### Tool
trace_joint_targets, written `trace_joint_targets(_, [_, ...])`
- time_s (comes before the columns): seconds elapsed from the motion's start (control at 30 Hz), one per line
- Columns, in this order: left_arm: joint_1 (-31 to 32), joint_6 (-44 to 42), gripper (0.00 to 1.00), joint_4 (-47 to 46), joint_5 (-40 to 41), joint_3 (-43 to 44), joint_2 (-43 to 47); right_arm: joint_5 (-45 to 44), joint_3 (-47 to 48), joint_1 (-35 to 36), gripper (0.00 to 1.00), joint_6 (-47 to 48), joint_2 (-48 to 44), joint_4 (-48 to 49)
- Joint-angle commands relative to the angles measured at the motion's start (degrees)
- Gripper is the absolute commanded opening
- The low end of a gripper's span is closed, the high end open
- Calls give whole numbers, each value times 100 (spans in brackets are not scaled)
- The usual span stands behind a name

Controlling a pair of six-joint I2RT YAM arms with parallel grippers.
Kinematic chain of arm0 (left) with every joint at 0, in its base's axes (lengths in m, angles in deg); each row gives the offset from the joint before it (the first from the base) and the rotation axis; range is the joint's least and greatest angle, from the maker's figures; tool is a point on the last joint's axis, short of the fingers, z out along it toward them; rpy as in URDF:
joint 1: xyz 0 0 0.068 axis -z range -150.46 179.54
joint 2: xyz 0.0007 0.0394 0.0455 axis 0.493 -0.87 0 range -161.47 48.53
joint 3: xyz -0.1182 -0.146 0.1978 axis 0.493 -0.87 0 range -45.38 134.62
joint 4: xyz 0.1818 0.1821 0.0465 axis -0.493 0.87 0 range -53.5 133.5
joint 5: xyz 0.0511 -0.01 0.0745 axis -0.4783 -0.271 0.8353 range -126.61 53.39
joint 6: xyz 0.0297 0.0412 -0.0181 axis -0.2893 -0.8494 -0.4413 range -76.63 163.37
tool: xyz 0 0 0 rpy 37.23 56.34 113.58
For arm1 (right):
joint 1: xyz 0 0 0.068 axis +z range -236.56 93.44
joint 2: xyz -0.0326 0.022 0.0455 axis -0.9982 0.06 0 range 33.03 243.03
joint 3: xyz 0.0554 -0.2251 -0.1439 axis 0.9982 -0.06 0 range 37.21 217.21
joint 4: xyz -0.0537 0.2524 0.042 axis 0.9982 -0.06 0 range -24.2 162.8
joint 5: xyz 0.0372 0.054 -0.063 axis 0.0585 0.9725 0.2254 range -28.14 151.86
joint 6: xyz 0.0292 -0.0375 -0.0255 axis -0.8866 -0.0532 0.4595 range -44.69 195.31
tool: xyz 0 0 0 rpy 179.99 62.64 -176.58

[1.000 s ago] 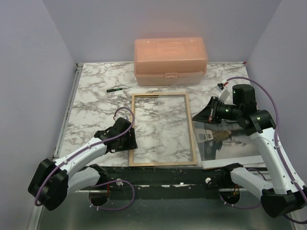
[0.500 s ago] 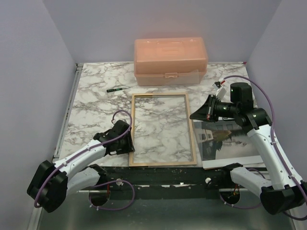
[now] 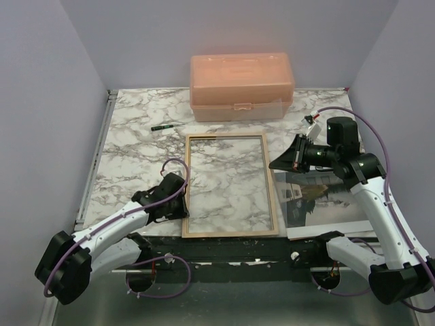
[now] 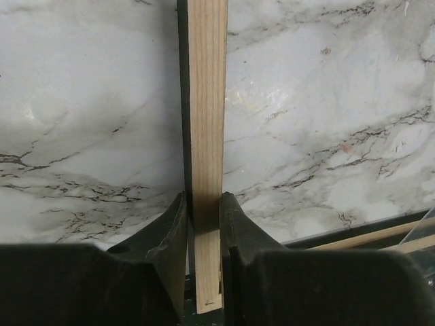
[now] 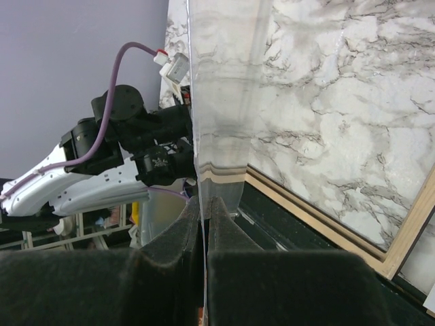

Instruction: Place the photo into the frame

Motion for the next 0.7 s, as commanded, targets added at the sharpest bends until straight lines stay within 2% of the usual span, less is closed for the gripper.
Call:
trace_joint_targets(0.0, [147,71,0,-160,-175,-231,443,38,259,-16,0,99,-85,-161])
trace_joint_targets(0.4, [445,356,0,-64,-239,-478,887,38,273,-18,0,217,39,-155])
trace_joint_targets(0.43, [455,363,2,-37,-239,-478,904,38,283,-16,0,231,55,-152])
trace_joint_targets(0.5, [483,364,12,7,-252,-461,947,30,309,-18,0,236,82,-143])
trace_joint_targets(0.6, [482,364,40,28,-286,-420,1033,29,327,-20,0,216,102,-136])
trace_joint_targets(0.67, [482,368,54,35,-303,-356,1056,7,327,-20,0,206,93,-132])
